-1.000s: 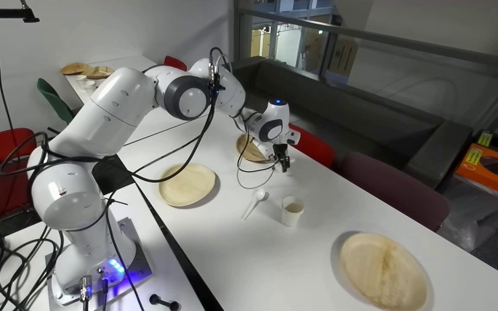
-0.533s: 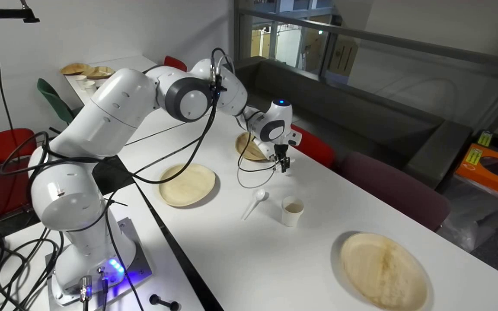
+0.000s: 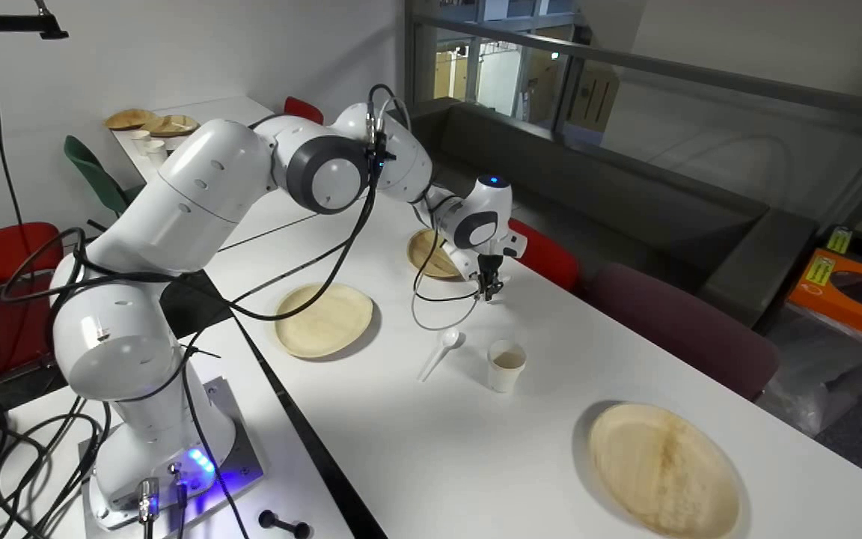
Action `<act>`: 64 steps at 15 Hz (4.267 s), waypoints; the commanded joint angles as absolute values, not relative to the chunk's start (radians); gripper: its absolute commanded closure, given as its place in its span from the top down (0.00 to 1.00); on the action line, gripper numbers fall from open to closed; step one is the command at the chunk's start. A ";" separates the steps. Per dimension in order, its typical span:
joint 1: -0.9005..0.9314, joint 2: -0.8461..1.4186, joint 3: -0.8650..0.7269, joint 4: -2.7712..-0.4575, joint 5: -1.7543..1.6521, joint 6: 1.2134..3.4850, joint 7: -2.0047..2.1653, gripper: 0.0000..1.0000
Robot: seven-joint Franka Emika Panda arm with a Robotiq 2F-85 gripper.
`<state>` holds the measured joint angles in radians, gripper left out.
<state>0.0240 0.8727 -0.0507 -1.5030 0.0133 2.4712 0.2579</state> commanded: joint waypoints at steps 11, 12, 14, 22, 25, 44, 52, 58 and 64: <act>0.021 0.856 -0.035 -1.488 0.046 2.378 0.241 0.87; 0.022 0.855 -0.034 -1.489 0.046 2.378 0.240 0.89; 0.025 0.856 -0.033 -1.488 0.045 2.378 0.241 0.93; 0.063 0.879 -0.044 -1.468 0.031 2.381 0.269 0.31; 0.066 0.878 -0.042 -1.466 0.034 2.376 0.266 0.08; -0.043 0.465 -0.024 -1.767 0.213 1.908 0.229 0.00; -0.057 0.328 -0.104 -1.833 0.316 1.622 0.519 0.00; -0.041 0.305 -0.124 -1.916 0.363 1.688 0.772 0.00; -0.041 0.252 -0.078 -2.053 0.604 2.026 0.750 0.00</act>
<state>-0.0447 0.3376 -0.0985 -1.9443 0.4999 1.8965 0.7421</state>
